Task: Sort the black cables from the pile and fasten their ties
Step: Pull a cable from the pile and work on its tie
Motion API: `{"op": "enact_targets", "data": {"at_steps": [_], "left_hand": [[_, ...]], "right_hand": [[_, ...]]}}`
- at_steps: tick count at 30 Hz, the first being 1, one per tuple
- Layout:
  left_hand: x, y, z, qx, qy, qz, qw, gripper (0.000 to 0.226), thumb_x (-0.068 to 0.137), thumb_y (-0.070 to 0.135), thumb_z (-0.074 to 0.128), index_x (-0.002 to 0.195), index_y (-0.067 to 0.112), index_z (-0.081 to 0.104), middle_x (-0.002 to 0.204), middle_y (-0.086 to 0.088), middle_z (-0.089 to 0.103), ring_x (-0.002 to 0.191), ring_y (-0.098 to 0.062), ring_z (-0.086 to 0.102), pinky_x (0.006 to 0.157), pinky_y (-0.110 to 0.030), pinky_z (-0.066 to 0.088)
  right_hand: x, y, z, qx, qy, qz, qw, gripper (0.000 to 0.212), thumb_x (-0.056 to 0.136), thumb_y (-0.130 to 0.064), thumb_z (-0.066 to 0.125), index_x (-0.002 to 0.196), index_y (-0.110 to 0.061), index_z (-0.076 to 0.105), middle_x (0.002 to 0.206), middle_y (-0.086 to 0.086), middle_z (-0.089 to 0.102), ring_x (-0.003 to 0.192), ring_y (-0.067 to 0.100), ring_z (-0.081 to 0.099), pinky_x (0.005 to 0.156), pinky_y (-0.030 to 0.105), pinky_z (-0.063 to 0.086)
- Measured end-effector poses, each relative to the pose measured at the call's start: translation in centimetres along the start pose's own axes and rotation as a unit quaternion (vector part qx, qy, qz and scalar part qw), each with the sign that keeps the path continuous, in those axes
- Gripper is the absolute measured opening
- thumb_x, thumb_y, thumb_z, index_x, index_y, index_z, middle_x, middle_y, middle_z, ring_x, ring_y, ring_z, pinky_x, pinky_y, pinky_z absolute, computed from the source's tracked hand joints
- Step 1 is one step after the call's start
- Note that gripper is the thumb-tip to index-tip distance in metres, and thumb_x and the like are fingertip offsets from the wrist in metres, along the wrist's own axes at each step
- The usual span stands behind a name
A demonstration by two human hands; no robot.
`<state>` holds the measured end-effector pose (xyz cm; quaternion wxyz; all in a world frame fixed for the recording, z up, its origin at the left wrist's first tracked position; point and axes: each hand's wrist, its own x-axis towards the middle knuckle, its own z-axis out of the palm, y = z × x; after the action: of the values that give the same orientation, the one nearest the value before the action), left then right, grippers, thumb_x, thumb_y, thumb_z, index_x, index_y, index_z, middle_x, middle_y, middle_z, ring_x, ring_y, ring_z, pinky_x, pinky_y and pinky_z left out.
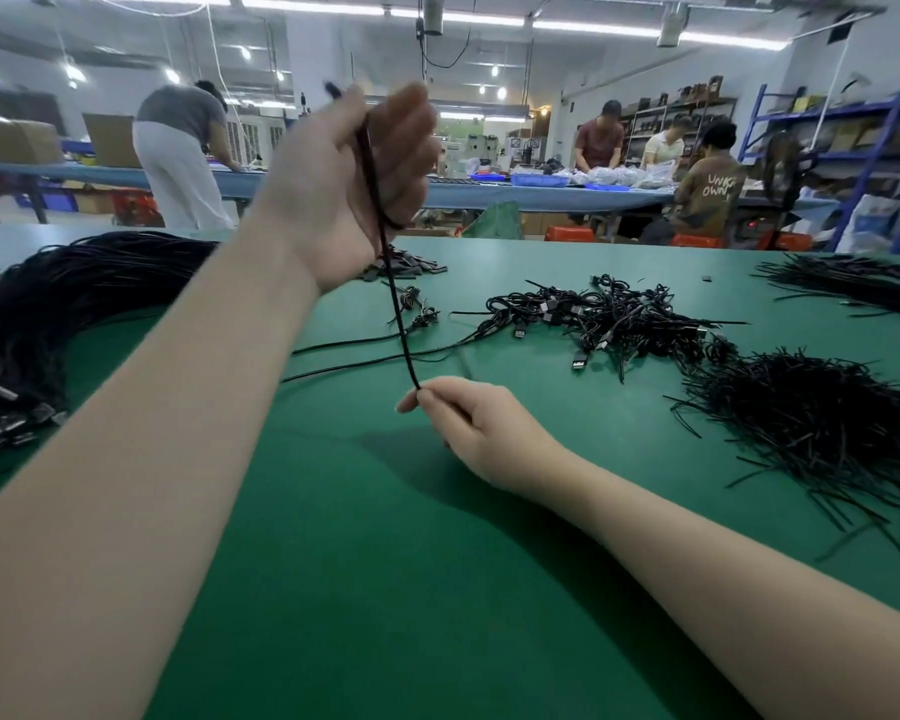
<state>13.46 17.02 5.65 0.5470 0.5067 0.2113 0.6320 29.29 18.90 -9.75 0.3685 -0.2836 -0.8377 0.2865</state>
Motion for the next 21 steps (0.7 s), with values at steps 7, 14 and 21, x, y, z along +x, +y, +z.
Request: {"op": "enact_targets", "data": {"at_steps": [7,14,21], "left_hand": [[-1.0,-0.9,-0.3,0.475,-0.176,-0.365,0.781,0.047,0.099,0.044,0.037,0.109,0.013,0.070,0.082,0.001,0.075,0.067,-0.009,0.068,0.054,-0.018,0.046],[0.7,-2.7,0.4,0.150,0.082,-0.066,0.983,0.041,0.104,0.036,0.032,0.115,0.010,0.061,0.101,-0.004,0.073,0.091,-0.015,0.069,0.073,-0.022,0.055],[-1.2,1.5,-0.9,0.175,-0.146,-0.174,0.958,0.033,0.093,0.034,0.049,0.069,0.020,0.067,0.047,0.011,0.046,0.041,-0.005,0.041,0.045,-0.017,0.035]], "right_hand": [[1.9,-0.7,-4.4,0.005,0.305,0.074,0.949,0.030,0.094,-0.035,0.057,0.069,-0.019,0.062,0.043,-0.016,0.044,0.044,0.003,0.036,0.045,0.018,0.027],[1.6,-3.9,-1.9,0.026,0.132,-0.011,0.991,0.024,0.102,-0.018,0.042,0.097,-0.015,0.066,0.053,-0.015,0.042,0.047,0.002,0.033,0.048,0.018,0.027],[1.2,-1.2,-4.0,0.088,0.052,0.253,0.962,0.038,0.093,-0.046,0.054,0.085,-0.010,0.063,0.062,-0.002,0.032,0.047,0.011,0.028,0.047,0.027,0.028]]}}
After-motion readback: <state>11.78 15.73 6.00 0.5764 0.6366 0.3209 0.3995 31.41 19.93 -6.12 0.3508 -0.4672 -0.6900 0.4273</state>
